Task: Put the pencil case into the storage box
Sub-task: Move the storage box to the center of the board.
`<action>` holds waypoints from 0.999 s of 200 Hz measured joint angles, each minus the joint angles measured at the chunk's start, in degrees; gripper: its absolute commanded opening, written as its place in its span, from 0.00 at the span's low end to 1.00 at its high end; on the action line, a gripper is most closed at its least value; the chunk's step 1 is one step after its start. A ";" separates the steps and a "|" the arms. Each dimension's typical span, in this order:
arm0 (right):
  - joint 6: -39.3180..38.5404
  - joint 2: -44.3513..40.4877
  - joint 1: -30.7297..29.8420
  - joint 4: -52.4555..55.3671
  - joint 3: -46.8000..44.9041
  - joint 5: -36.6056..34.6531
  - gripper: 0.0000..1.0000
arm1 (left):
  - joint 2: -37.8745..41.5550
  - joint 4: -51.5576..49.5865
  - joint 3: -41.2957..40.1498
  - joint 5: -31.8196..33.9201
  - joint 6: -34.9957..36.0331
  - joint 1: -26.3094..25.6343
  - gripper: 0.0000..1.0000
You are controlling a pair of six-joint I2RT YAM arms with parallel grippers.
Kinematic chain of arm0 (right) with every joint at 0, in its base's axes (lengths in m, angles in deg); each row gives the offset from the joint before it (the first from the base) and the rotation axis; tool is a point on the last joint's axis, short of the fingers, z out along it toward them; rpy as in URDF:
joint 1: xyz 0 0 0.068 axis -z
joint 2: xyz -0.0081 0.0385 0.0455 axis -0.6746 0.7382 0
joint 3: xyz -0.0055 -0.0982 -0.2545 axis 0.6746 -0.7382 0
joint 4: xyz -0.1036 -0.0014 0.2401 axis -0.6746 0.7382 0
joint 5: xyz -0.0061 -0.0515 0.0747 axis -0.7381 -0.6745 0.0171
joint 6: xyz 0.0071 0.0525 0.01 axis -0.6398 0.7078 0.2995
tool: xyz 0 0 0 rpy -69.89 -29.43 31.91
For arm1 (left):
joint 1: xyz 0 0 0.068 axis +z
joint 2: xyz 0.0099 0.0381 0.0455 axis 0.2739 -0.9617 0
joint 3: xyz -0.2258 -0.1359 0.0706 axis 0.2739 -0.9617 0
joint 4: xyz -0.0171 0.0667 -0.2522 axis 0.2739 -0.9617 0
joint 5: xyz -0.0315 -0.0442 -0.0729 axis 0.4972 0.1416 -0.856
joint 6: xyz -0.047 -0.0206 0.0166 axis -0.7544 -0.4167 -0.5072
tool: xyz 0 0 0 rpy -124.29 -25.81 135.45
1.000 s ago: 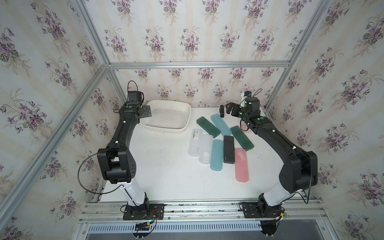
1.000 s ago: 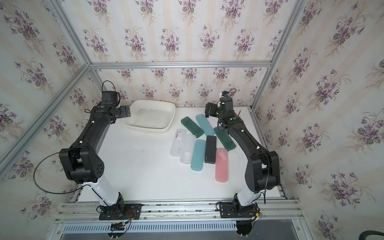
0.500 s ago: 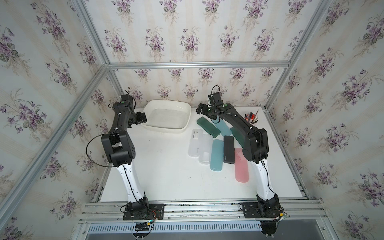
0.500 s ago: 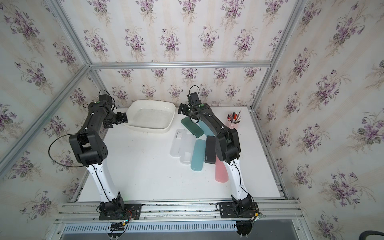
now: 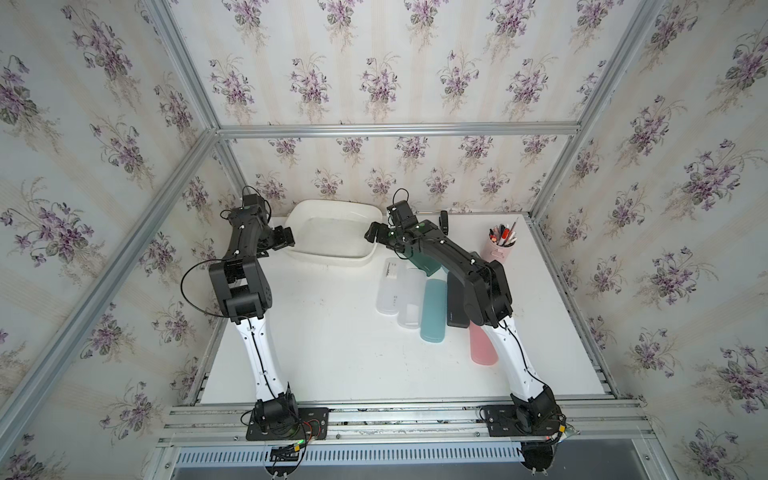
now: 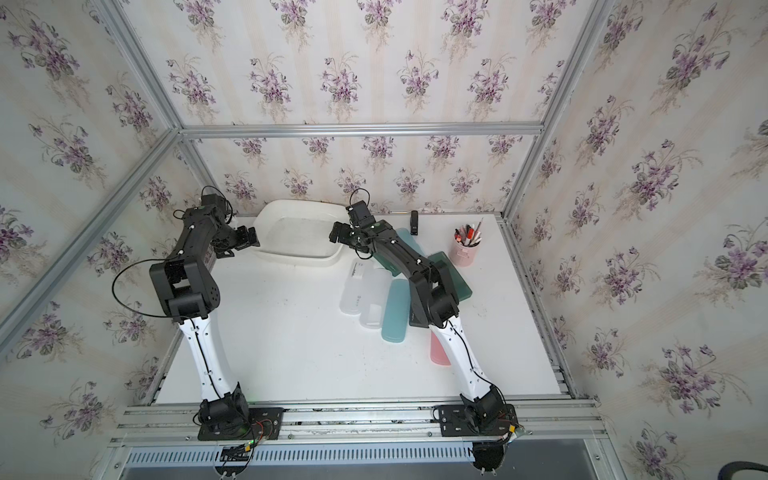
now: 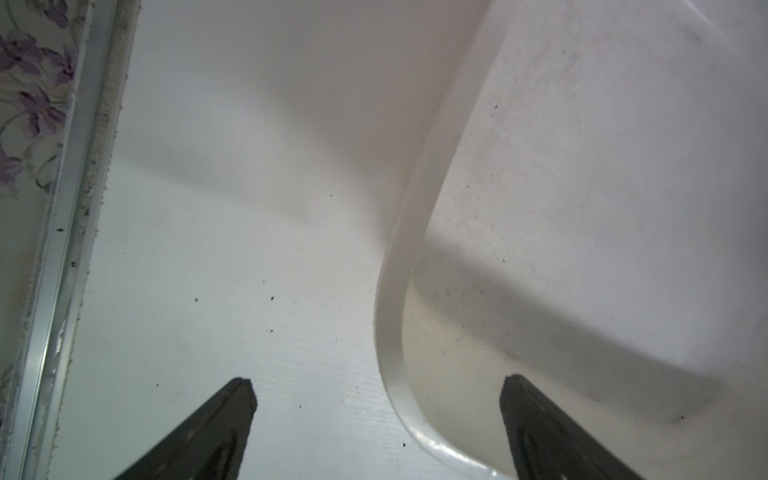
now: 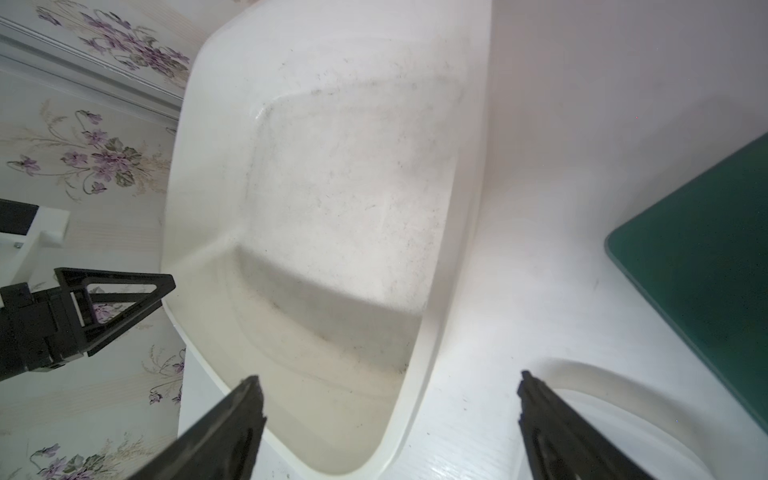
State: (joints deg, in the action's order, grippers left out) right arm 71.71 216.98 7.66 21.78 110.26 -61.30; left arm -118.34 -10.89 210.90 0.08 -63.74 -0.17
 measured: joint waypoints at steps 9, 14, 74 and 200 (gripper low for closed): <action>0.42 0.52 -0.24 0.02 0.02 -0.37 0.82 | -0.15 -0.31 -0.11 0.00 -0.13 0.00 0.92; 0.46 0.76 -0.35 0.09 0.02 -0.35 0.77 | -0.15 -0.61 -0.28 0.00 -0.13 0.00 0.92; -1.86 1.27 -1.66 5.46 -0.13 -1.36 0.44 | 5.92 -3.72 -9.70 0.37 -0.79 -0.02 0.91; -9.05 -22.86 -7.65 10.49 -35.78 1.73 0.62 | 32.61 -13.00 -37.79 8.26 -4.33 -0.28 0.93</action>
State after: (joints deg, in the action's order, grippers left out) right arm 62.66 194.12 0.01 32.27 74.48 -59.58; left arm -85.73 -23.90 173.11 8.34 -68.06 -0.46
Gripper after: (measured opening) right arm 0.513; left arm 0.920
